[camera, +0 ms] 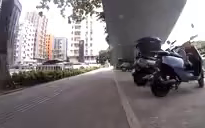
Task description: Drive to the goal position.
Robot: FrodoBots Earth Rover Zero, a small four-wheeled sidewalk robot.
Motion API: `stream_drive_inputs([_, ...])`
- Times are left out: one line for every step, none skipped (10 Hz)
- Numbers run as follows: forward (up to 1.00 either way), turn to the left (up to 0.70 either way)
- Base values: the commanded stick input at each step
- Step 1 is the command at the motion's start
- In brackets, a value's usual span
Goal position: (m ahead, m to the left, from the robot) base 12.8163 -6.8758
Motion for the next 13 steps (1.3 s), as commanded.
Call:
stream_drive_inputs([0.45,0.0])
stream_drive_inputs([0.45,0.0])
stream_drive_inputs([0.45,0.0])
stream_drive_inputs([0.45,0.0])
stream_drive_inputs([0.45,0.0])
stream_drive_inputs([0.45,0.0])
stream_drive_inputs([0.45,0.0])
stream_drive_inputs([0.45,0.0])
stream_drive_inputs([0.45,0.0])
stream_drive_inputs([0.45,0.0])
stream_drive_inputs([0.45,0.0])
stream_drive_inputs([0.45,0.0])
stream_drive_inputs([0.45,0.0])
